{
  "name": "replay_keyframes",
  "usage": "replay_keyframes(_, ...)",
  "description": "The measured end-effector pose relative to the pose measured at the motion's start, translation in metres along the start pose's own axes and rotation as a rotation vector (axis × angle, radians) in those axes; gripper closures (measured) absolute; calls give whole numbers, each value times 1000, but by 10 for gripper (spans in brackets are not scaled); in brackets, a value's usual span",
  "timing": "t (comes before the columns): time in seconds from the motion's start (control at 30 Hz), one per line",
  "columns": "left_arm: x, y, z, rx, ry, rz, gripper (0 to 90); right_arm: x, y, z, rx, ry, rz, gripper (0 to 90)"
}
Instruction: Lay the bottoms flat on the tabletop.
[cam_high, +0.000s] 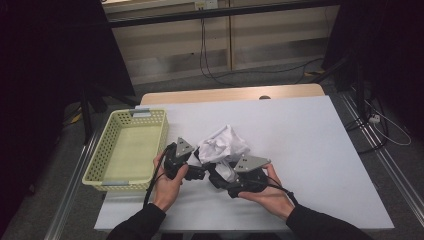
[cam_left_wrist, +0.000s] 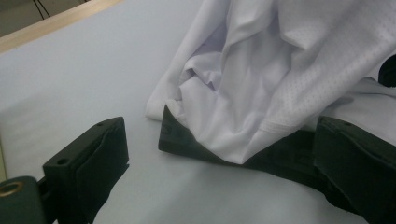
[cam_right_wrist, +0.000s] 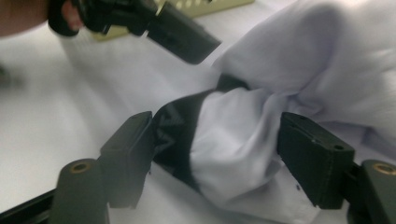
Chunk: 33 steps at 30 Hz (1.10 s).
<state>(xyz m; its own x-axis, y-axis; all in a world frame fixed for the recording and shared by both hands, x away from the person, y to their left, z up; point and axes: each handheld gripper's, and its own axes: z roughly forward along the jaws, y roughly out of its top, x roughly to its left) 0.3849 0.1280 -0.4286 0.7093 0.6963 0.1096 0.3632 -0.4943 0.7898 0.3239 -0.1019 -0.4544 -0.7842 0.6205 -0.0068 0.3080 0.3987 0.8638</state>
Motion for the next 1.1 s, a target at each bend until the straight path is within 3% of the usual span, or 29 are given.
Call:
replay_keyframes(0.13,2,-2,2,2,-17,4,40,7,-1,5,40,7,-22,315)
replay_keyframes(0.43,5,-4,2,-6,0,-5,50,8,0,26,131,-30,-126,294)
replay_keyframes(0.53,5,-4,3,-3,-3,-7,50,7,0,31,156,-39,-143,360)
replay_keyframes(0.63,6,-5,4,-4,7,-15,50,3,-1,30,158,-35,-135,524)
replay_keyframes(0.67,7,-5,4,-3,7,-17,50,2,-1,28,157,-35,-126,543)
replay_keyframes(0.77,7,-5,3,4,-10,-34,49,-3,1,23,143,-19,-90,558)
replay_keyframes(0.87,5,-4,4,5,-4,-20,49,-8,4,13,108,3,-45,568)
replay_keyframes(1.1,2,-4,6,8,-5,-15,49,-21,13,-12,63,4,-21,655)
